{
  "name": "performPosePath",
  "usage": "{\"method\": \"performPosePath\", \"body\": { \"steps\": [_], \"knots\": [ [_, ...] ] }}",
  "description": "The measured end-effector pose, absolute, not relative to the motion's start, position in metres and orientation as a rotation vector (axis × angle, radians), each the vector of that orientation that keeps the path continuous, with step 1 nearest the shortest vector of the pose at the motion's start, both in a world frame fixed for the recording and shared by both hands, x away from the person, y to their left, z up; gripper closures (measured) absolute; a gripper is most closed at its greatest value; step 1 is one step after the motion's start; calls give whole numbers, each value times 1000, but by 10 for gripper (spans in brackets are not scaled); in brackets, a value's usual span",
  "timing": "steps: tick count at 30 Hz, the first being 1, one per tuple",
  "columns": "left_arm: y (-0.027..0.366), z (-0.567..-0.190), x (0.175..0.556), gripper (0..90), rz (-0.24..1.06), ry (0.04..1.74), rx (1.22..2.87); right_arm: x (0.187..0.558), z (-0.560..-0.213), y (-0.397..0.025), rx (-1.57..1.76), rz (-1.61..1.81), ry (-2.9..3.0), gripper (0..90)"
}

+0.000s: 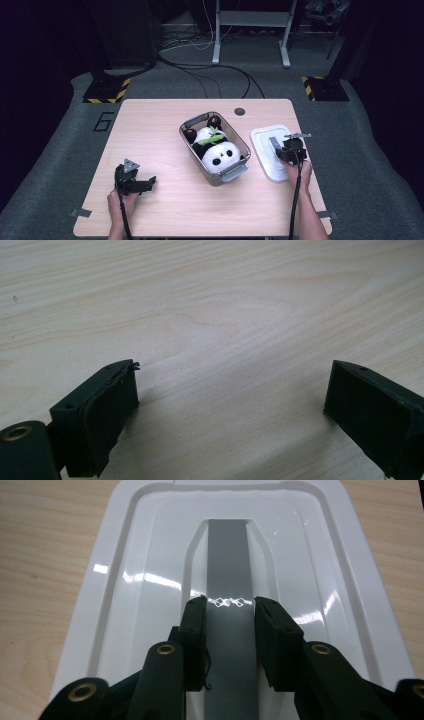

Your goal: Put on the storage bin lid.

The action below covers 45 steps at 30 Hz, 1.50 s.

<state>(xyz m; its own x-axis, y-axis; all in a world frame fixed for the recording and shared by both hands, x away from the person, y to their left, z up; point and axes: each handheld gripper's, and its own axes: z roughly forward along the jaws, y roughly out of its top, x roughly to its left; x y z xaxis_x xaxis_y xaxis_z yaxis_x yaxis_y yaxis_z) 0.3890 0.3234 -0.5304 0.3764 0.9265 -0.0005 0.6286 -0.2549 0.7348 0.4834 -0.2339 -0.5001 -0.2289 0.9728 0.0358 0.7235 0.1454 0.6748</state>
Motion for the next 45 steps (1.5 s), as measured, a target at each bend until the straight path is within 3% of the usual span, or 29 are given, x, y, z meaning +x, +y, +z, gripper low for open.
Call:
{"method": "performPosePath", "body": {
  "steps": [22,45],
  "knots": [
    [324,-530,389,76,581,1341,1981,468,-447,-221,1555,901,2014,671],
    [324,-530,389,77,581,1344,1984,452,-364,-188,1442,1040,1951,670]
  ]
}}
